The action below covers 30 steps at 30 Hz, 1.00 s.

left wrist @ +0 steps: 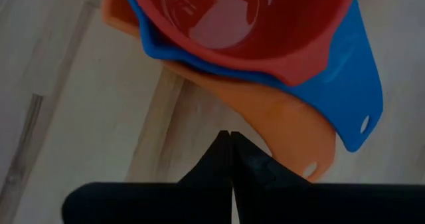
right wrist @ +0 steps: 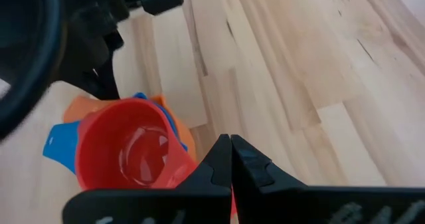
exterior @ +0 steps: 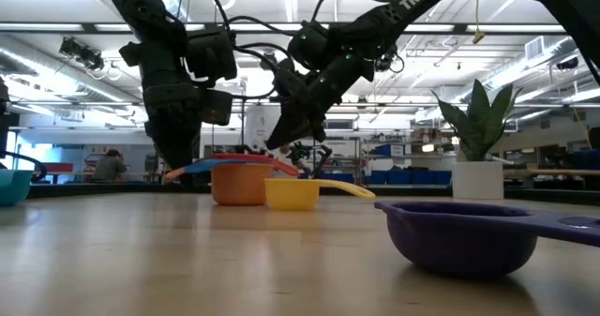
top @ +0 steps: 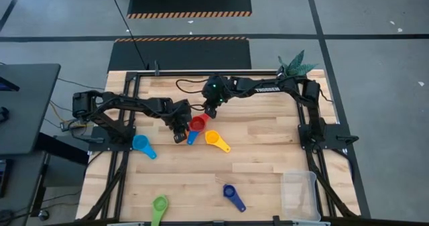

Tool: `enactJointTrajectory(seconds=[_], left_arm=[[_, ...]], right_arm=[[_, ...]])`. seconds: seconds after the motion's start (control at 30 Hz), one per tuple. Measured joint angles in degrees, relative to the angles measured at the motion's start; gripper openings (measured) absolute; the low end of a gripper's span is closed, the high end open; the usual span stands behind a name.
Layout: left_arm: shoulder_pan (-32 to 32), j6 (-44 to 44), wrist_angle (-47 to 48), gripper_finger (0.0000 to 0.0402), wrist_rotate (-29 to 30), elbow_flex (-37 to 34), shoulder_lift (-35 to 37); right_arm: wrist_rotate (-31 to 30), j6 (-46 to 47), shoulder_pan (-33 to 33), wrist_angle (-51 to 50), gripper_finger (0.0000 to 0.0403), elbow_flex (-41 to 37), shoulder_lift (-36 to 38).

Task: Nest measuring cups in basket
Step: Stack the red measuring cup on top of the blue measuring cup

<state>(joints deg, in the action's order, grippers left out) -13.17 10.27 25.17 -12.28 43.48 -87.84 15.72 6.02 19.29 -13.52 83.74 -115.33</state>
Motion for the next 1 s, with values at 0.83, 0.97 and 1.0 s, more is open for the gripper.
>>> enactJointTrajectory(seconds=[0.83,0.97,1.0], left_arm=[[3.3,7.4,-2.8,0.0,0.4,0.0,0.0],[3.7,8.6,-3.9,0.0,0.7,-0.1,-0.4],[3.8,8.7,-4.0,0.0,0.8,-0.1,-0.6]], right_arm=[[5.8,-2.0,0.4,3.8,0.0,-0.1,-3.1],[6.5,-2.6,0.3,4.3,0.0,0.7,-3.8],[6.5,-3.1,0.3,5.0,0.0,0.8,-3.8]])
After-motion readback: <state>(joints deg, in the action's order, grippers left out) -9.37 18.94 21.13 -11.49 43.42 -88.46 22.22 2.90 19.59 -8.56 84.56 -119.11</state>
